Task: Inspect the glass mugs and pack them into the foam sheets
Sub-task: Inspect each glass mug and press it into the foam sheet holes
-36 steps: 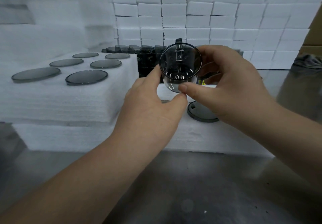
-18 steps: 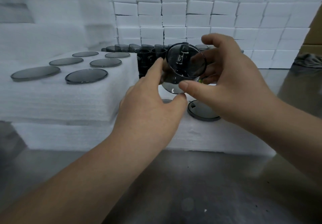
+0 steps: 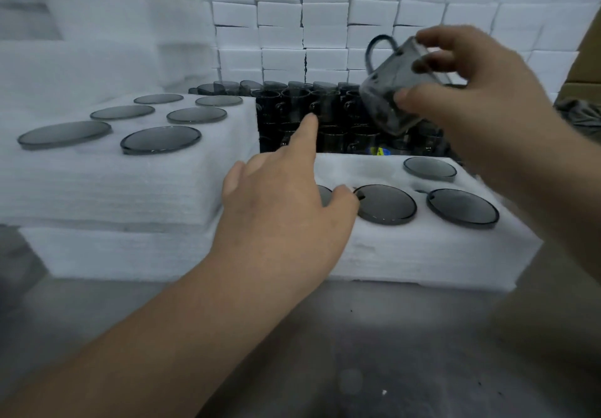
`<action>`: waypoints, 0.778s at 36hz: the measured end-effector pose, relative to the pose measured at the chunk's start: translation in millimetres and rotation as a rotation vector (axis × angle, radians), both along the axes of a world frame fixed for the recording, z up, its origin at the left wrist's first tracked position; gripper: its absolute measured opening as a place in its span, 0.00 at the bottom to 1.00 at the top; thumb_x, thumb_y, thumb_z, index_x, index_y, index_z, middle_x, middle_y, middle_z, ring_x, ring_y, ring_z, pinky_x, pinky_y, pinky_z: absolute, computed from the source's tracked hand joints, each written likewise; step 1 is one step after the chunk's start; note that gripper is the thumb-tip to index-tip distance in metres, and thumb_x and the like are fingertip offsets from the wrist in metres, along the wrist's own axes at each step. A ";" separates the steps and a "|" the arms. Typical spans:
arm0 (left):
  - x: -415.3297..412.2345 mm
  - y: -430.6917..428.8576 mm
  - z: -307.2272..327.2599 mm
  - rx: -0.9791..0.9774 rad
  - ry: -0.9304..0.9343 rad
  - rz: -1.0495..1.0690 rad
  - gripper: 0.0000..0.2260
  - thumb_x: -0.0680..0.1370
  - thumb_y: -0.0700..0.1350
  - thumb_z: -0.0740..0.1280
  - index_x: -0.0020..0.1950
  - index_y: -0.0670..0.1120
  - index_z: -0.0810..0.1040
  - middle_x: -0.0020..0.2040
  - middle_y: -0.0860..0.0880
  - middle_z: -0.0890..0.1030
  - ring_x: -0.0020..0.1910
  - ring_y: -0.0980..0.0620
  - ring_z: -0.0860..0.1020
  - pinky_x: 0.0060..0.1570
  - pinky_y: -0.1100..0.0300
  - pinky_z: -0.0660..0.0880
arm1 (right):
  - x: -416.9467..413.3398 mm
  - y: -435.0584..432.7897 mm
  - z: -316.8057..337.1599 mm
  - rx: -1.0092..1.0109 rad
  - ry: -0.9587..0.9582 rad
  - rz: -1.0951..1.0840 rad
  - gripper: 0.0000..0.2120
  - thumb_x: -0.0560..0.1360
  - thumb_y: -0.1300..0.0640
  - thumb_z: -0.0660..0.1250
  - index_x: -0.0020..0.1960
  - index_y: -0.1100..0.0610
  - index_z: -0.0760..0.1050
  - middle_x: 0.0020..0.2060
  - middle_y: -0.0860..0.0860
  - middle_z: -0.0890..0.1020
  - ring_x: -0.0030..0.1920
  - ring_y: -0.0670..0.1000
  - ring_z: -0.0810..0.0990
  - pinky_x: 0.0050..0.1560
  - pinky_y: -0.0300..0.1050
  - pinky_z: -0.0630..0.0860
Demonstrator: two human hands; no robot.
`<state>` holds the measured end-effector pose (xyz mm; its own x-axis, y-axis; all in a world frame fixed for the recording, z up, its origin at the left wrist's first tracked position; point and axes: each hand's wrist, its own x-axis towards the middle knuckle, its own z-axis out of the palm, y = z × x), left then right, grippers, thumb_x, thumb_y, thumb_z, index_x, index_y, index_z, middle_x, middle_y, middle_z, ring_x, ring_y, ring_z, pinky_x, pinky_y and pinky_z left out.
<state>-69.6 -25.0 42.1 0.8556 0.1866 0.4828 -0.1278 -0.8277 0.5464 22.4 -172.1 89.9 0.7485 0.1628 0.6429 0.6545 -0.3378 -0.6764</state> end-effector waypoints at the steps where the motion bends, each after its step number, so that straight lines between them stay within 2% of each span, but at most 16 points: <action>1: 0.8 0.5 -0.9 0.044 0.023 0.030 0.34 0.68 0.58 0.52 0.74 0.57 0.54 0.59 0.61 0.71 0.58 0.53 0.68 0.67 0.48 0.61 | 3.4 -4.0 1.8 0.004 0.007 -0.017 0.23 0.64 0.50 0.68 0.59 0.40 0.72 0.50 0.39 0.75 0.35 0.36 0.78 0.35 0.32 0.76; 3: 2.0 1.1 -2.8 0.155 0.069 0.068 0.33 0.68 0.58 0.50 0.74 0.56 0.58 0.66 0.57 0.70 0.65 0.54 0.63 0.70 0.50 0.55 | 9.3 -9.9 3.9 0.006 0.054 -0.027 0.20 0.66 0.53 0.68 0.57 0.40 0.72 0.50 0.41 0.75 0.42 0.44 0.80 0.48 0.44 0.79; 4: 2.7 1.4 -3.9 0.213 0.086 0.073 0.31 0.68 0.58 0.49 0.73 0.55 0.61 0.67 0.56 0.69 0.66 0.54 0.62 0.71 0.50 0.54 | 11.6 -11.1 4.2 0.012 0.087 -0.015 0.19 0.67 0.55 0.69 0.56 0.40 0.72 0.49 0.42 0.75 0.43 0.48 0.79 0.51 0.50 0.78; 5: 3.6 1.6 -5.2 0.267 0.103 0.073 0.31 0.69 0.58 0.48 0.71 0.55 0.63 0.67 0.55 0.69 0.66 0.54 0.62 0.70 0.49 0.54 | 14.0 -11.7 3.8 0.023 0.116 -0.004 0.19 0.68 0.57 0.69 0.56 0.41 0.73 0.48 0.43 0.75 0.43 0.50 0.79 0.52 0.52 0.77; 6: 4.3 1.9 -6.5 0.310 0.122 0.069 0.30 0.69 0.58 0.47 0.71 0.54 0.64 0.67 0.55 0.69 0.67 0.54 0.62 0.70 0.49 0.54 | 16.3 -12.3 2.7 0.026 0.133 0.001 0.20 0.68 0.58 0.69 0.57 0.42 0.73 0.47 0.43 0.75 0.43 0.49 0.78 0.52 0.48 0.78; 7: 5.0 2.1 -7.8 0.337 0.140 0.064 0.30 0.69 0.58 0.46 0.70 0.55 0.64 0.69 0.54 0.67 0.68 0.54 0.61 0.71 0.49 0.53 | 18.5 -12.7 1.1 0.017 0.137 -0.004 0.21 0.68 0.59 0.68 0.58 0.43 0.73 0.46 0.43 0.75 0.41 0.46 0.77 0.48 0.40 0.77; 9: 5.7 2.3 -9.8 0.352 0.154 0.055 0.27 0.71 0.58 0.46 0.68 0.55 0.66 0.69 0.55 0.66 0.68 0.55 0.59 0.71 0.52 0.51 | 22.2 -13.6 -3.2 -0.037 0.127 -0.021 0.22 0.69 0.59 0.68 0.61 0.44 0.73 0.45 0.40 0.75 0.38 0.38 0.76 0.36 0.25 0.72; 11: 6.8 2.5 -11.4 0.365 0.158 0.048 0.23 0.74 0.59 0.45 0.64 0.54 0.69 0.66 0.54 0.67 0.65 0.55 0.59 0.67 0.55 0.52 | 24.9 -13.9 -7.3 -0.097 0.129 -0.025 0.23 0.69 0.59 0.68 0.62 0.44 0.72 0.44 0.37 0.74 0.35 0.32 0.74 0.30 0.21 0.67; 14: 8.3 2.4 -13.4 0.379 0.186 0.040 0.23 0.76 0.59 0.43 0.63 0.54 0.69 0.65 0.54 0.68 0.63 0.55 0.60 0.62 0.59 0.56 | 27.8 -12.1 -12.4 -0.184 0.143 -0.004 0.24 0.70 0.58 0.70 0.63 0.44 0.71 0.43 0.35 0.73 0.36 0.29 0.74 0.31 0.20 0.66; 18: 7.1 2.0 -13.4 0.370 0.210 0.032 0.23 0.76 0.59 0.43 0.64 0.54 0.68 0.65 0.54 0.68 0.64 0.56 0.60 0.59 0.60 0.57 | 30.7 -11.2 -16.6 -0.230 0.165 0.014 0.25 0.71 0.53 0.70 0.66 0.44 0.69 0.51 0.41 0.76 0.46 0.37 0.75 0.36 0.24 0.69; 22: 6.8 1.2 -12.3 0.364 0.222 0.022 0.23 0.74 0.59 0.45 0.64 0.55 0.67 0.66 0.54 0.67 0.64 0.56 0.59 0.58 0.59 0.57 | 30.6 -11.7 -18.6 -0.221 0.190 0.038 0.25 0.71 0.55 0.70 0.66 0.44 0.69 0.49 0.39 0.76 0.44 0.38 0.77 0.28 0.22 0.68; 26: 6.1 0.1 -12.8 0.358 0.214 0.030 0.22 0.74 0.58 0.46 0.64 0.54 0.67 0.65 0.54 0.68 0.64 0.55 0.61 0.59 0.59 0.58 | 27.5 -8.5 -19.0 -0.256 0.134 -0.005 0.24 0.67 0.51 0.72 0.62 0.45 0.71 0.49 0.45 0.77 0.44 0.39 0.77 0.28 0.22 0.68; 28: 5.2 -1.1 -12.3 0.334 0.161 0.039 0.23 0.74 0.59 0.47 0.66 0.54 0.65 0.64 0.54 0.70 0.63 0.55 0.62 0.61 0.59 0.58 | 22.1 -5.6 -14.7 -0.238 0.108 -0.023 0.24 0.64 0.47 0.73 0.58 0.43 0.72 0.45 0.43 0.78 0.37 0.37 0.77 0.26 0.23 0.68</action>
<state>-64.4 -26.1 29.8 0.9211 0.0754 0.3820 -0.0268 -0.9664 0.2556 44.5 -177.7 75.2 0.8160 0.2819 0.5046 0.5730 -0.5100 -0.6416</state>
